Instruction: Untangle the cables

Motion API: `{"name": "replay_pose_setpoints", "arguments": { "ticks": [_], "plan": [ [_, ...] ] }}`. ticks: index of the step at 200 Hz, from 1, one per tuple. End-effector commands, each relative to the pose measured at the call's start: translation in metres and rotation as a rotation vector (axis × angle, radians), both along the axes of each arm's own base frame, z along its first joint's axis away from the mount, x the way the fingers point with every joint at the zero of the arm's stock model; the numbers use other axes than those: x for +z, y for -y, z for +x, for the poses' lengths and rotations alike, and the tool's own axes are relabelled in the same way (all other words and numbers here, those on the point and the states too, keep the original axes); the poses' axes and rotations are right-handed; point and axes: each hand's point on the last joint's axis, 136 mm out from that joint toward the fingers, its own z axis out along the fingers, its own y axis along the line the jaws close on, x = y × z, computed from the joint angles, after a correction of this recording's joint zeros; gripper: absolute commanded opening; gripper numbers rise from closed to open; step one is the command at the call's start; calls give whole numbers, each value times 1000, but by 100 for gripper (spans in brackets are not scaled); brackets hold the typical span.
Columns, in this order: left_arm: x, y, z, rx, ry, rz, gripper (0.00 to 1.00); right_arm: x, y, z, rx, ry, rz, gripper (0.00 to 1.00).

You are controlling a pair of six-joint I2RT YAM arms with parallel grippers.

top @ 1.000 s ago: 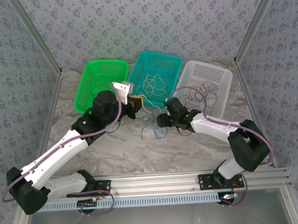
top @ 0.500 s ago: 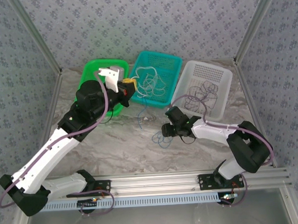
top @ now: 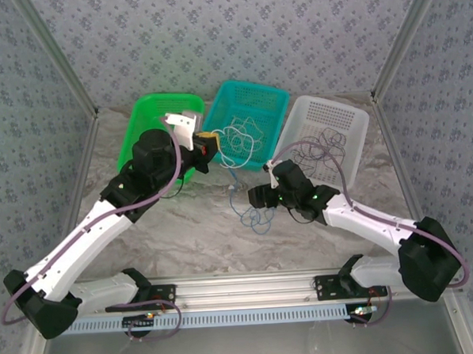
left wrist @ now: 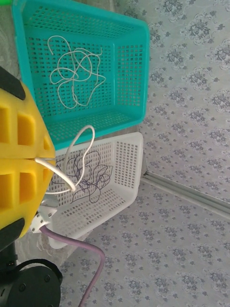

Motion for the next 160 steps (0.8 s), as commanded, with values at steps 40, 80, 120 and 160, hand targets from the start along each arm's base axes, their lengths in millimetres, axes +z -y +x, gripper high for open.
{"name": "replay_pose_setpoints", "arguments": {
  "ticks": [40,80,120,160],
  "plan": [
    [26,8,-1,-40,40,-83,0,32,-42,-1,150,42,195,77],
    [26,12,0,-49,39,-90,0,41,-51,4,160,56,252,78],
    [36,17,0,-64,53,-127,0,28,-67,21,169,50,241,79],
    [45,22,-2,-85,65,-147,0,2,-76,36,194,20,203,60]
  ]
}}
